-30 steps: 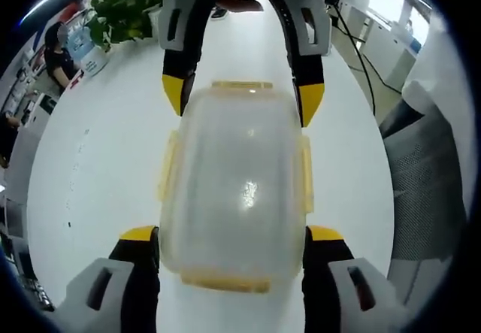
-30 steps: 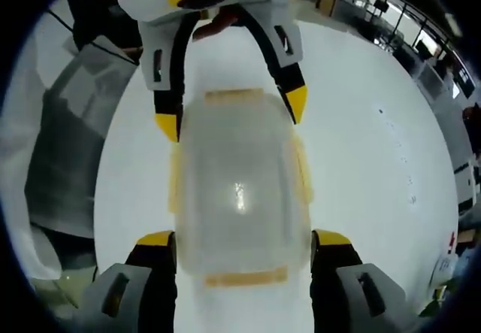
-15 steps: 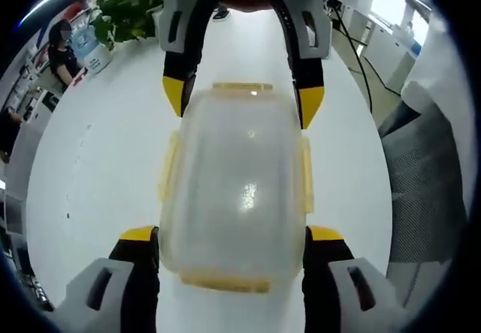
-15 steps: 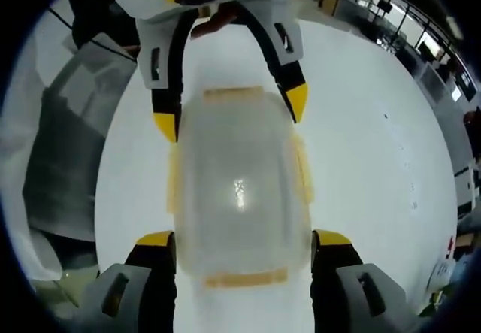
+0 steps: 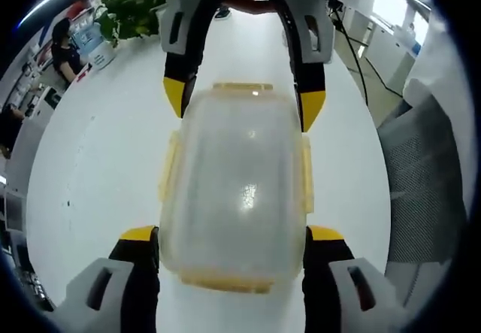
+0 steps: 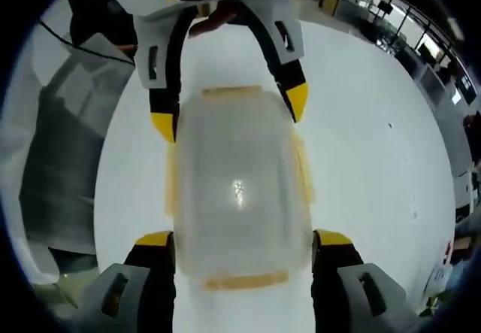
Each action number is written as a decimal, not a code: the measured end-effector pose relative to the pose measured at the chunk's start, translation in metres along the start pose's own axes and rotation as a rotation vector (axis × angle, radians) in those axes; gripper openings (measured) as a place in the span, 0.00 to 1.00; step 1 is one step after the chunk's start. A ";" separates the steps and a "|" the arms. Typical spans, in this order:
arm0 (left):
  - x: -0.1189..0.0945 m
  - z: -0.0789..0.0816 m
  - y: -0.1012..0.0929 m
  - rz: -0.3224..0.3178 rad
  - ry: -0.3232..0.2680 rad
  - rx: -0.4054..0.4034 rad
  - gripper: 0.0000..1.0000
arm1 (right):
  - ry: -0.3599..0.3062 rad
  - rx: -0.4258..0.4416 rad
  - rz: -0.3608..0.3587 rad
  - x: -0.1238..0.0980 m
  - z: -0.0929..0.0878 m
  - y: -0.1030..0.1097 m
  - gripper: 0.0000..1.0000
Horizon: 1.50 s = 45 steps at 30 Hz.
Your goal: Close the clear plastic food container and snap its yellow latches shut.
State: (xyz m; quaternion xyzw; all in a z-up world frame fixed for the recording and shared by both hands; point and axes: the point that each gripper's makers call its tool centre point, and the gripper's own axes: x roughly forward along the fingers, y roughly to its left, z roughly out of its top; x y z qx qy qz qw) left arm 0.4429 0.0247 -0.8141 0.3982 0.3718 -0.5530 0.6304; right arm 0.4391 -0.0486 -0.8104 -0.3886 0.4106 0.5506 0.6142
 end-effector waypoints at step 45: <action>-0.029 -0.067 -0.005 0.002 -0.013 -0.007 0.80 | 0.014 -0.007 -0.014 0.029 0.067 0.017 0.76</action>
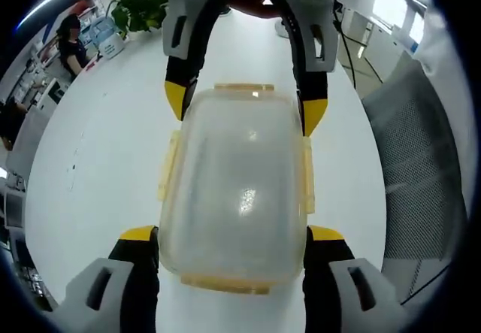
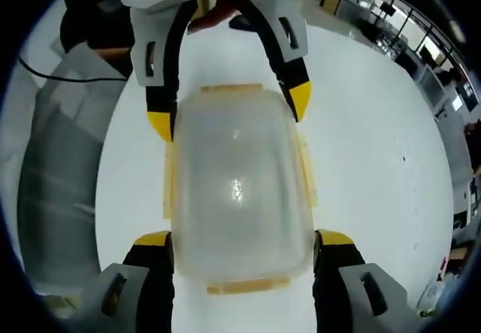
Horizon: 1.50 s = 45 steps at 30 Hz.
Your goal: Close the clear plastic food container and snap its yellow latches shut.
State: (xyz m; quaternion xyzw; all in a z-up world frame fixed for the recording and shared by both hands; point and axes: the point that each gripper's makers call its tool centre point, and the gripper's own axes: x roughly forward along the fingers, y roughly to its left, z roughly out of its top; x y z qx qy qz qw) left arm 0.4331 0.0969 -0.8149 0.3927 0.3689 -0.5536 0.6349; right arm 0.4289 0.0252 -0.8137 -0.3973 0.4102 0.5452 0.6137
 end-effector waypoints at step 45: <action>0.004 -0.007 0.044 0.015 -0.004 0.007 0.82 | -0.014 0.010 0.020 0.010 0.014 -0.039 0.78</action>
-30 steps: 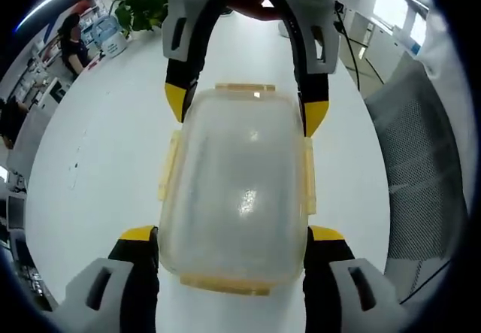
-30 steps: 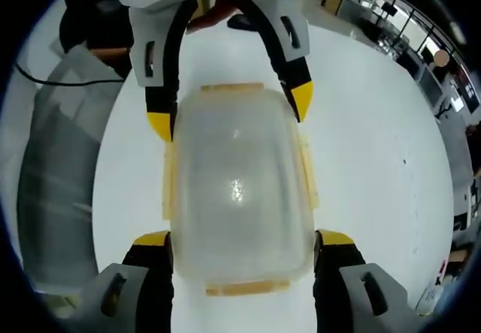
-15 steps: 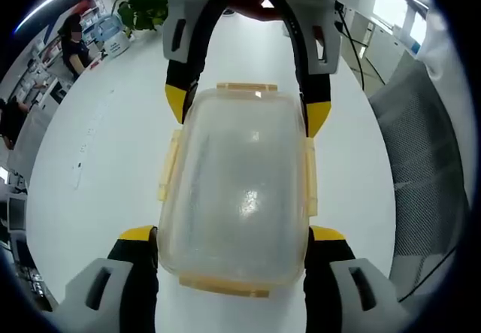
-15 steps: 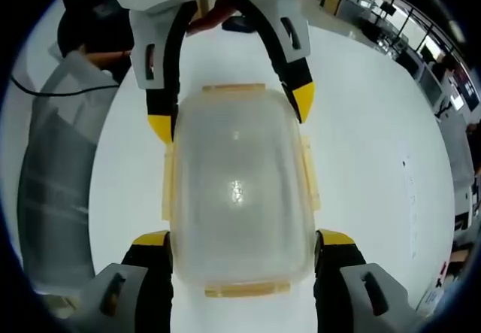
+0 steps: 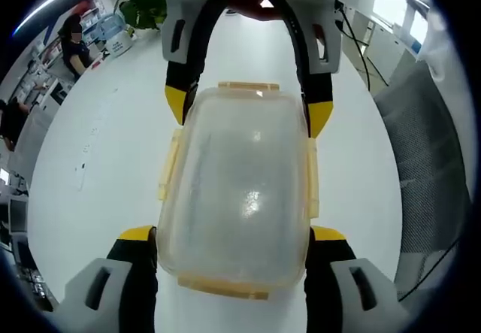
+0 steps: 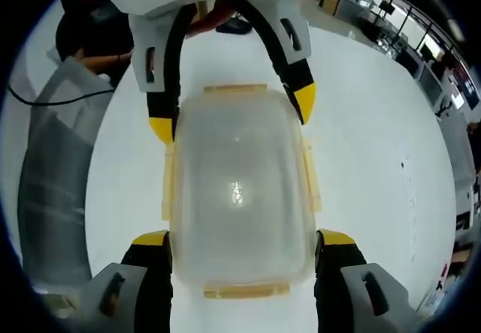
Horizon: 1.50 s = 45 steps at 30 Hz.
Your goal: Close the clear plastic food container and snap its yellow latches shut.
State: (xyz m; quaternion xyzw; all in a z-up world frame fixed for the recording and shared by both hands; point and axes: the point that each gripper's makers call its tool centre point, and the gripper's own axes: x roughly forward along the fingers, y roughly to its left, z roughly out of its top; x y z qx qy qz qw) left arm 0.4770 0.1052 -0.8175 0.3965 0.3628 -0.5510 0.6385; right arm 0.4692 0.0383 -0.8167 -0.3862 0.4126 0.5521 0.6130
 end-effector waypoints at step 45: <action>0.000 -0.004 0.011 0.061 -0.040 0.000 0.85 | -0.062 0.031 -0.062 -0.001 0.003 -0.015 0.82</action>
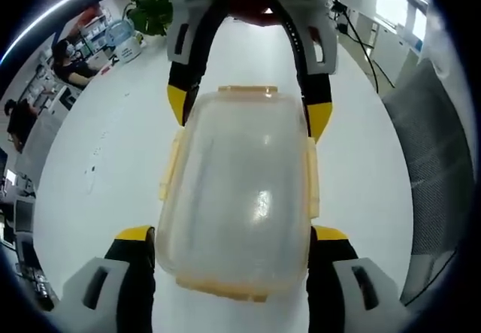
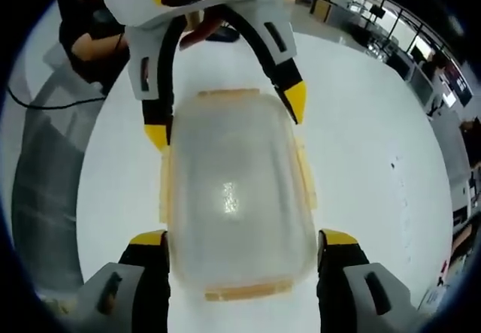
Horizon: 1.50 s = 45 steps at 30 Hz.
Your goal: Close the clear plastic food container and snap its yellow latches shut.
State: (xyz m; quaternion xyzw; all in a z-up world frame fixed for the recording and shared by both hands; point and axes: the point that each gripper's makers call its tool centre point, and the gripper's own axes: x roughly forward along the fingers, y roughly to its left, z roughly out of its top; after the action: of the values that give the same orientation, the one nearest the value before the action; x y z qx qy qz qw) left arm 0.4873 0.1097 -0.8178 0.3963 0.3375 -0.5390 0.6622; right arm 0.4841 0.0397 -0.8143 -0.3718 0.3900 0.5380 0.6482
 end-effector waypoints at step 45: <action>-0.046 -0.001 -0.030 0.172 -0.166 -0.193 0.89 | -0.189 0.214 -0.212 -0.042 -0.006 0.031 0.86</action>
State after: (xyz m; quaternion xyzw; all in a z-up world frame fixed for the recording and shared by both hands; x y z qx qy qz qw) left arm 0.4492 0.1280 -0.7831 0.3121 0.2966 -0.4762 0.7667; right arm 0.4482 0.0214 -0.7811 -0.2877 0.3411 0.4545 0.7709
